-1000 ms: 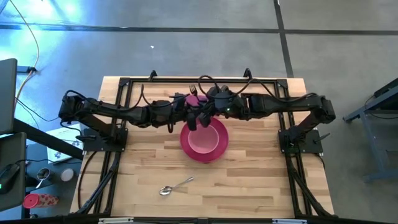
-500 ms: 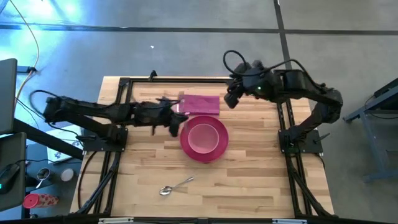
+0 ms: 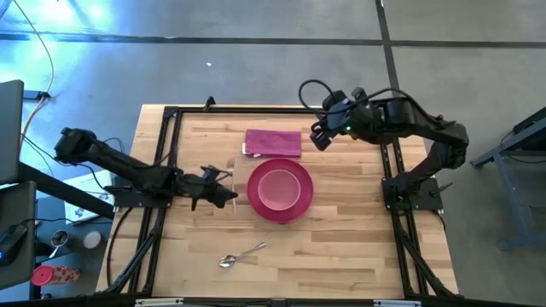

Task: Set table place
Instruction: Put the silver fork on the left side of the red plate

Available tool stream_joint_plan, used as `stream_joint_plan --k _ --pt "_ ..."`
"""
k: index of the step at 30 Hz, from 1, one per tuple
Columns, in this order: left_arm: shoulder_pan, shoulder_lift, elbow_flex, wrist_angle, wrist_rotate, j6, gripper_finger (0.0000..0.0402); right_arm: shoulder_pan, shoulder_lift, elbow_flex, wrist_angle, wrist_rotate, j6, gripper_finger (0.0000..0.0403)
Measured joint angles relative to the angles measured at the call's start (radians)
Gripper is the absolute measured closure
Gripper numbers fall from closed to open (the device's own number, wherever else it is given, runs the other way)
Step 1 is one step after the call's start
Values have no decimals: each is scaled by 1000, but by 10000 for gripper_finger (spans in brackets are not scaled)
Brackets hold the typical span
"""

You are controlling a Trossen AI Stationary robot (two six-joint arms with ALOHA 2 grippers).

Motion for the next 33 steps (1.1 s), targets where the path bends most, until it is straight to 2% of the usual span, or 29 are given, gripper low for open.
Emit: stream_joint_plan --k 4,8,13,20,24,29,33 --pt "-6 19 -82 35 -5 -72 401 0 3 -33 6 -3 38 277" --pt "-4 60 -96 20 -5 -75 401 0 2 -46 7 -5 70 277" --pt "-5 177 -96 49 14 -90 401 0 2 -46 9 -7 95 277" --pt "-4 358 -92 228 38 -120 401 1 2 -46 11 -6 124 277" --pt "-4 415 -84 224 -5 -185 401 16 2 -46 11 -7 134 277" --pt "-5 405 -86 210 -103 -271 401 42 2 -46 11 -7 141 277" --pt "-5 404 -86 189 -119 -308 401 55 2 -46 11 -7 141 277"
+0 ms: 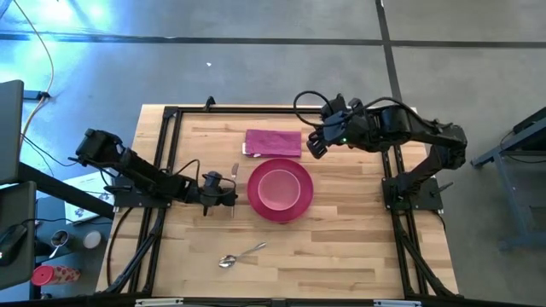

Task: Set table place
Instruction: Put the silver fork on the left side of the red plate

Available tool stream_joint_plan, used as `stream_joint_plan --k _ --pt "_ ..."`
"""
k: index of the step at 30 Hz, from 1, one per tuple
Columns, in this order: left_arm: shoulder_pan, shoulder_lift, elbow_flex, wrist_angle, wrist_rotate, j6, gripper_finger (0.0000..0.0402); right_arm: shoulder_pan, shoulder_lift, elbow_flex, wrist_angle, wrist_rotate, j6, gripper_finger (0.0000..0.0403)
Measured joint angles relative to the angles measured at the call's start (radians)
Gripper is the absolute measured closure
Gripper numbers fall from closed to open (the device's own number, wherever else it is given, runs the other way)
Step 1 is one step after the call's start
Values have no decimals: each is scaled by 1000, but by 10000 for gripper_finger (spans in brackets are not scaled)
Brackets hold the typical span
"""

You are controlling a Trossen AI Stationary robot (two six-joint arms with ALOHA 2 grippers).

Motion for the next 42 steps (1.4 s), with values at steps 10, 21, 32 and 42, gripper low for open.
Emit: stream_joint_plan --k 10,21,32,42 --pt "1 -1 1 -17 11 -38 358 7 0 0 0 -18 -27 277" --pt "2 -24 0 -39 20 -59 292 15 0 0 -5 -35 -54 277" --pt "2 -49 -2 -77 114 -20 258 14 0 0 -11 -42 -64 277" --pt "-2 -153 131 -642 0 -77 334 12 0 0 -11 -53 -64 277"
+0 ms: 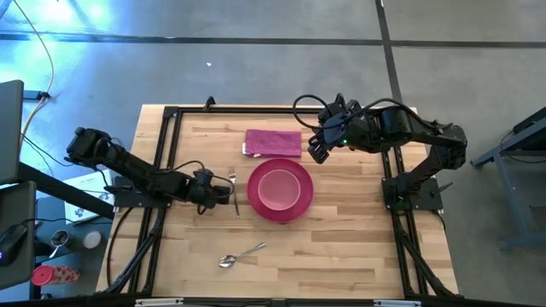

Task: Set table place
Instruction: Put the silver fork on the left side of the red plate

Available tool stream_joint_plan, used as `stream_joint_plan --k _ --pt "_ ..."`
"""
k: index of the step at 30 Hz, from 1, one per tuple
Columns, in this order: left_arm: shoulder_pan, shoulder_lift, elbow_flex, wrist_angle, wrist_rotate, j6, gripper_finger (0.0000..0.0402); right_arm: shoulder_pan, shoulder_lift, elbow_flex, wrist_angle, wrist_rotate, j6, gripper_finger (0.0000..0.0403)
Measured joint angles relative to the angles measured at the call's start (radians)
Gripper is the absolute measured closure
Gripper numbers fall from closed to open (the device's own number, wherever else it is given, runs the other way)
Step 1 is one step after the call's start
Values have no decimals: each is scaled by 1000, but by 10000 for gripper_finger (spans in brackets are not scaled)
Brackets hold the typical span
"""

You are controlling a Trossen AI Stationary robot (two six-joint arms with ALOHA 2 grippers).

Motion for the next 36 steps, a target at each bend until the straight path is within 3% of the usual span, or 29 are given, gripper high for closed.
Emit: stream_joint_plan --k 3,7,14,19,36 --pt "4 -6 30 -143 -85 23 389 0 0 0 0 0 -8 277" --pt "95 8 40 -192 -96 37 394 0 0 0 0 0 -11 277" --pt "291 49 42 -15 -64 279 400 0 0 0 0 0 -15 277" --pt "392 88 45 68 14 404 401 1 0 0 -7 -2 -15 277" --pt "410 169 86 173 -9 435 402 1 0 0 -16 -3 -15 277"
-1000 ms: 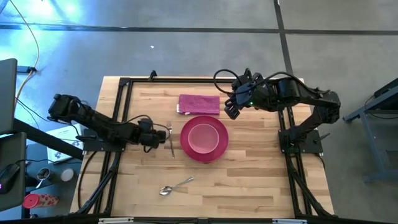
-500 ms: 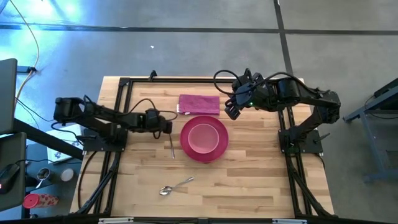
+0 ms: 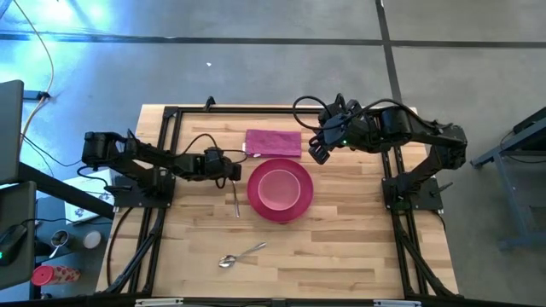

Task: Set table place
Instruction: Put the silver fork on the left side of the red plate, then put the silver spoon into the pink bowl

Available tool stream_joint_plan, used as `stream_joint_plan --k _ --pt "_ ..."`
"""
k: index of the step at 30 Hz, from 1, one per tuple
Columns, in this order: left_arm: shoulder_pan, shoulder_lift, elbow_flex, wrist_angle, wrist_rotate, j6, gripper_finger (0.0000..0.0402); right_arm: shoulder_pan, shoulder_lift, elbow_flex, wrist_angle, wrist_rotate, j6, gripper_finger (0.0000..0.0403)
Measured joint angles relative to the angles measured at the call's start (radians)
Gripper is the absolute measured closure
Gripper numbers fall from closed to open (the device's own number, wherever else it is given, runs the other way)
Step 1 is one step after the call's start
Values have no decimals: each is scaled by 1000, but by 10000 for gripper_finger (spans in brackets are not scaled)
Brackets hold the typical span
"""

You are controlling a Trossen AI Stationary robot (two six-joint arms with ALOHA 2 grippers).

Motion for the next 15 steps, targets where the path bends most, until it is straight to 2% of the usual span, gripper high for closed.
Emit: stream_joint_plan --k 9,12,15 --pt "0 6 0 26 0 8 402 0 0 0 0 0 7 277" --pt "-2 -31 15 20 9 20 401 0 0 0 0 0 3 277" --pt "-6 -98 67 -27 69 103 401 0 0 0 -1 -1 0 277"
